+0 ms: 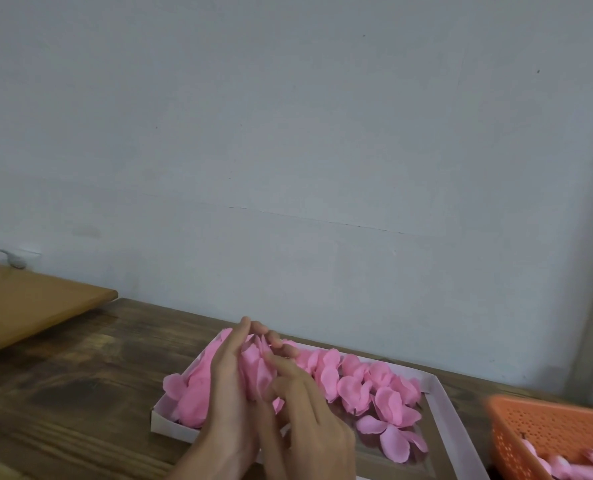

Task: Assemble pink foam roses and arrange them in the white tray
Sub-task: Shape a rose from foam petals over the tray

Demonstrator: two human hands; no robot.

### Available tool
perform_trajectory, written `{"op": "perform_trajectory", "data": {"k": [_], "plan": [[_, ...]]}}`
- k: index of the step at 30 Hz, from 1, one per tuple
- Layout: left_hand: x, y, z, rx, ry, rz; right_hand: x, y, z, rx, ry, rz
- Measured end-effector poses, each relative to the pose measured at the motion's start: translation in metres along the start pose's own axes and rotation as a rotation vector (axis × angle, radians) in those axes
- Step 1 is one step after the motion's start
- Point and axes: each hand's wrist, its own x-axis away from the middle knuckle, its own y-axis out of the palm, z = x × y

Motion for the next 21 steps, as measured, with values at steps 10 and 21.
{"op": "perform_trajectory", "data": {"k": [10, 21], "plan": [[-0.003, 0.003, 0.002, 0.007, 0.050, 0.020, 0.010, 0.002, 0.008, -0.072, 0.015, -0.066], [-0.007, -0.007, -0.001, 0.063, 0.012, -0.034, 0.006, 0.001, 0.008, -0.007, 0.012, -0.084]]}}
